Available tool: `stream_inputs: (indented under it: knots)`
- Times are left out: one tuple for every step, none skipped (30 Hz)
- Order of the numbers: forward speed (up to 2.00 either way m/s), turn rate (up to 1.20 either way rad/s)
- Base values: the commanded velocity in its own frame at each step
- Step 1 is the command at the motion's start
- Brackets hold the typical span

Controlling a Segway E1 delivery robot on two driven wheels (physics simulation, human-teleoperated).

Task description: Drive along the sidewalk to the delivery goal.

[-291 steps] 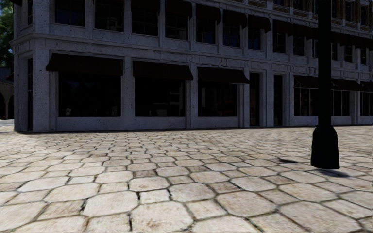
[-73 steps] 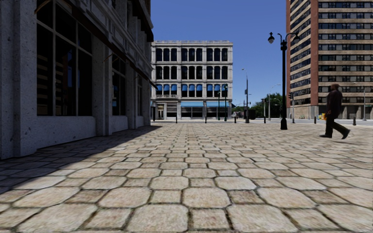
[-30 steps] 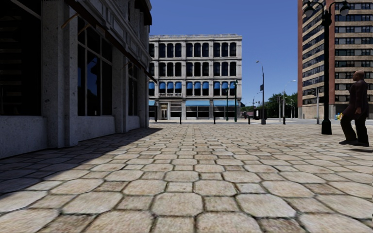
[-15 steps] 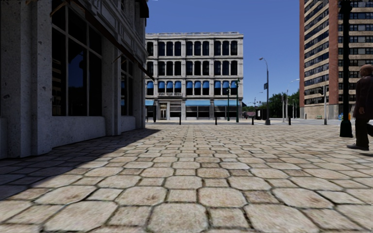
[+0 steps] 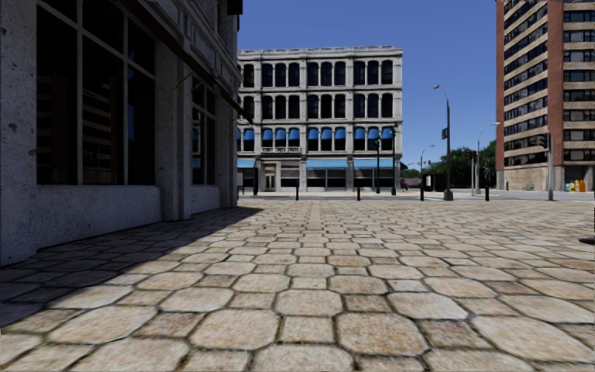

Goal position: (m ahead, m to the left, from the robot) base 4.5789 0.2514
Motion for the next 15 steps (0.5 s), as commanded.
stream_inputs:
  knots:
    - [2.0, 0.0]
    - [2.0, 0.0]
    - [2.0, 0.0]
    - [2.0, 0.0]
    - [2.0, 0.0]
    - [2.0, 0.0]
    - [2.0, 0.0]
    - [2.0, 0.0]
    - [2.0, 0.0]
    - [2.0, 0.0]
    - [2.0, 0.0]
    - [2.0, 0.0]
    - [2.0, 0.0]
    - [2.0, 0.0]
    - [2.0, 0.0]
